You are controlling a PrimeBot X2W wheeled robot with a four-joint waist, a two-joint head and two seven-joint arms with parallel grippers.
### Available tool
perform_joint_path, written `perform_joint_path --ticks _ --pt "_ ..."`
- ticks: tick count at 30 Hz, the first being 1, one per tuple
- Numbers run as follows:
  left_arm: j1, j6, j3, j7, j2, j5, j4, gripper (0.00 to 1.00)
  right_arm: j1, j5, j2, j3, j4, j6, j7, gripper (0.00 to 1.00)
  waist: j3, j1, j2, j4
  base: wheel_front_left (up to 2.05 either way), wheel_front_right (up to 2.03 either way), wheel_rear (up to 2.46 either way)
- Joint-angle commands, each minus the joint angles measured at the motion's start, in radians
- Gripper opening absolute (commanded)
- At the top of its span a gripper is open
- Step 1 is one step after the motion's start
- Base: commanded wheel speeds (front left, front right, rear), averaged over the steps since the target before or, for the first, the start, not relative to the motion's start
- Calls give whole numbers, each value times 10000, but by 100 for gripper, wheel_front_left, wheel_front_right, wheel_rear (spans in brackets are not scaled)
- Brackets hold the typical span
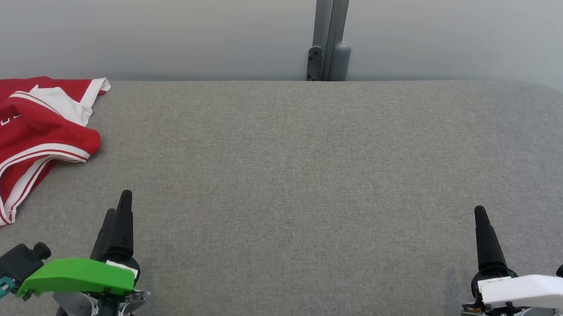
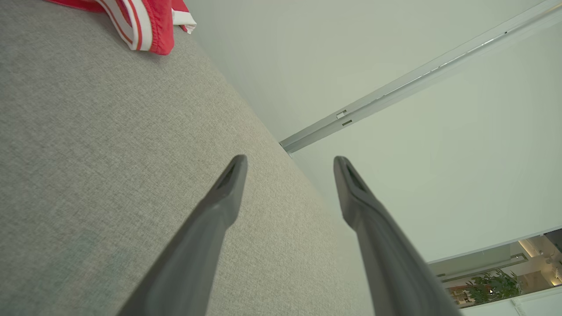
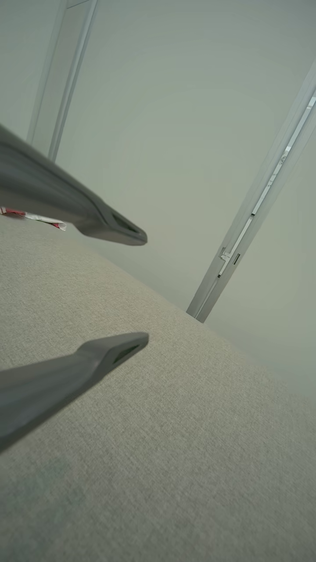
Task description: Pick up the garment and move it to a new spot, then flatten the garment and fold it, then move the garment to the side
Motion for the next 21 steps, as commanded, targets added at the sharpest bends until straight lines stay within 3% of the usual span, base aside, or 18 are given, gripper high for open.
perform_joint_path --ticks 1,4,21 --pt "-36 77 -68 -108 63 503 -213 100 -52 -403 -71 50 -251 3 -128 100 -3 0 0 -2 0 0 0" --pt "49 210 -276 -312 71 1566 -326 100 22 -1292 -78 223 -359 4 -327 100 -7 0 0 -7 0 0 0" --pt "338 488 -592 -804 89 4336 -412 100 160 -3706 -97 531 -526 5 -820 100 -1 0 0 0 0 0 0"
